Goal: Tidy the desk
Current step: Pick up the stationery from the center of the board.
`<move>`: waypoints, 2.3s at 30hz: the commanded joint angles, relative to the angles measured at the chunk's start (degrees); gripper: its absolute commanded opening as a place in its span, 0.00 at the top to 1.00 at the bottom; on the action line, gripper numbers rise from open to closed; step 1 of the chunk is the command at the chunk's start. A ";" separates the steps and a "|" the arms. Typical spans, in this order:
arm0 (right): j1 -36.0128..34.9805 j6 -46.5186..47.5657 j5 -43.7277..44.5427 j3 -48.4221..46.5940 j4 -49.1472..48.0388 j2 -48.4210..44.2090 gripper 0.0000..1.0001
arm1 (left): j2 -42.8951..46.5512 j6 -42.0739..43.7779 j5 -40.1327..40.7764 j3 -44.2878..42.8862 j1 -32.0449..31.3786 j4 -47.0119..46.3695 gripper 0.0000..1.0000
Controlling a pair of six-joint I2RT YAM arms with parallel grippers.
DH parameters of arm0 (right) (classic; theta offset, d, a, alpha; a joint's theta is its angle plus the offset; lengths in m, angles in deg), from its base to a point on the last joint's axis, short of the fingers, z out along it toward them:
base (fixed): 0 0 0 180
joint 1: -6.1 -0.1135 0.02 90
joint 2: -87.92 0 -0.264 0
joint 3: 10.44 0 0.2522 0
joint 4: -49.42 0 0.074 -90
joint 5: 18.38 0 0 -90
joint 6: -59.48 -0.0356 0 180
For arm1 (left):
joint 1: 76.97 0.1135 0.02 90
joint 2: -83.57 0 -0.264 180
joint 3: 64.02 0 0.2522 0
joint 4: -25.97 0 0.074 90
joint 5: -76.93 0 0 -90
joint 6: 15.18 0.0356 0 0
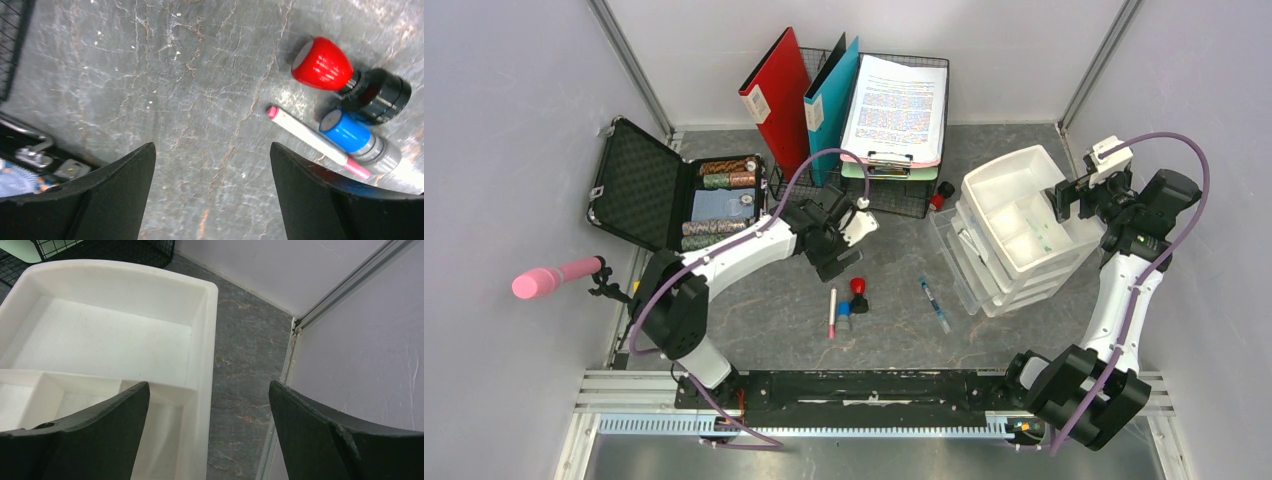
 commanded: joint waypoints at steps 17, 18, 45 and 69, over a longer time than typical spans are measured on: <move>-1.20 4.40 2.14 5.95 15.52 5.14 0.03 | -6.22 -16.26 -9.53 2.79 4.45 -2.56 0.17; -1.17 4.36 2.15 5.91 15.50 5.14 0.03 | -6.12 -16.17 -9.41 3.11 4.45 -2.65 0.17; -0.94 4.64 2.68 6.08 15.50 5.52 0.02 | -7.95 -17.85 -12.22 5.58 4.32 -4.57 0.18; -0.72 4.97 2.41 6.09 15.68 5.86 0.02 | -9.19 -16.87 -10.16 6.26 4.27 -5.16 0.24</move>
